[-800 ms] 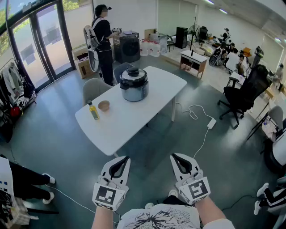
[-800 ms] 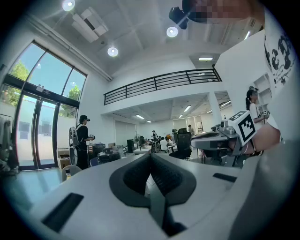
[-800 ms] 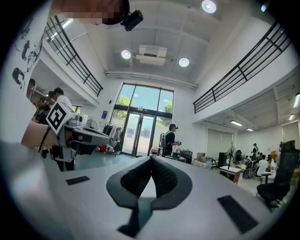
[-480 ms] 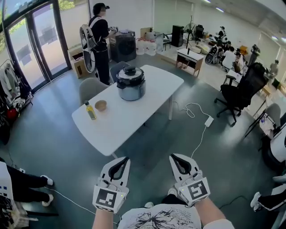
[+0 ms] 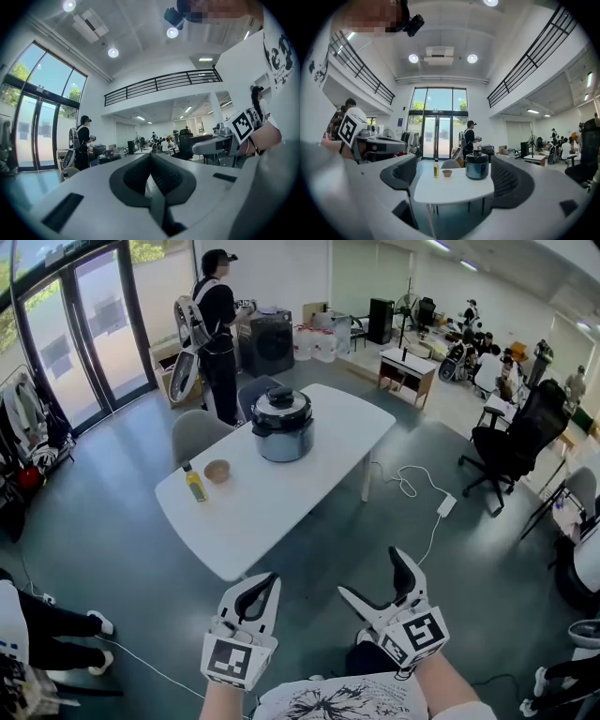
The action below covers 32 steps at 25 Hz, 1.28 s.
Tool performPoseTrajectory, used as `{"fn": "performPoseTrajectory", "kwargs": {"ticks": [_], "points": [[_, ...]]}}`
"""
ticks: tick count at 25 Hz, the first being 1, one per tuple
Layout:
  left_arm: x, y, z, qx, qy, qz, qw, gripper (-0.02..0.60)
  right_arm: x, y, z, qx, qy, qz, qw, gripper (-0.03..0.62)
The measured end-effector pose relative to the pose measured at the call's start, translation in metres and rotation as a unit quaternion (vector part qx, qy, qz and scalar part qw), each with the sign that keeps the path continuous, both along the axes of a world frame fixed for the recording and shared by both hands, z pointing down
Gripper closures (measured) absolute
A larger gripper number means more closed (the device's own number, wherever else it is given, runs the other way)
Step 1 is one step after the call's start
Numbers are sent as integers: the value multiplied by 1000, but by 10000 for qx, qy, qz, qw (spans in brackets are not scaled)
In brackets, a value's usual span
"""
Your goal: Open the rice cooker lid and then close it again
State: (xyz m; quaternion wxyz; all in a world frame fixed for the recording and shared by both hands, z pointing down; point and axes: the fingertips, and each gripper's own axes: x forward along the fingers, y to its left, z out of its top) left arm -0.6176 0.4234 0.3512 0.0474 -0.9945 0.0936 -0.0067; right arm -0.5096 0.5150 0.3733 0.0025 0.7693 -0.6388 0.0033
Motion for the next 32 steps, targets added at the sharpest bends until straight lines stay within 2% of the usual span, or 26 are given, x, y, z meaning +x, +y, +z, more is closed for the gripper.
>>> {"fn": "performPoseTrajectory", "kwargs": {"ticks": [1, 6, 9, 11, 15, 19, 22, 26, 32], "points": [[6, -7, 1, -6, 18, -52, 10000, 568, 7, -9, 1, 1, 8, -73, 10000, 82], [56, -44, 13, 106, 12, -383, 9992, 568, 57, -56, 14, 1, 132, -482, 9987, 56], [126, -65, 16, 137, -25, -589, 9982, 568, 133, -80, 20, -15, 107, -679, 9976, 43], [178, -86, 12, 170, -27, -872, 9960, 568, 191, -104, 18, -26, 108, -916, 9957, 33], [274, -134, -17, 195, 87, -1285, 9915, 568, 292, -165, -6, -93, 118, -1428, 9896, 29], [368, -169, -32, 379, 229, -1624, 9857, 568, 384, -214, -16, -180, 338, -1934, 9804, 29], [424, -197, -32, 351, 325, -1921, 9802, 568, 442, -249, -14, -252, 359, -2225, 9739, 29], [475, -239, -30, 301, 228, -2186, 9751, 568, 497, -304, -10, -441, 251, -2499, 9669, 29], [508, -318, -15, 248, 126, -2595, 9653, 568, 534, -391, 13, -725, 268, -2874, 9547, 29]]}}
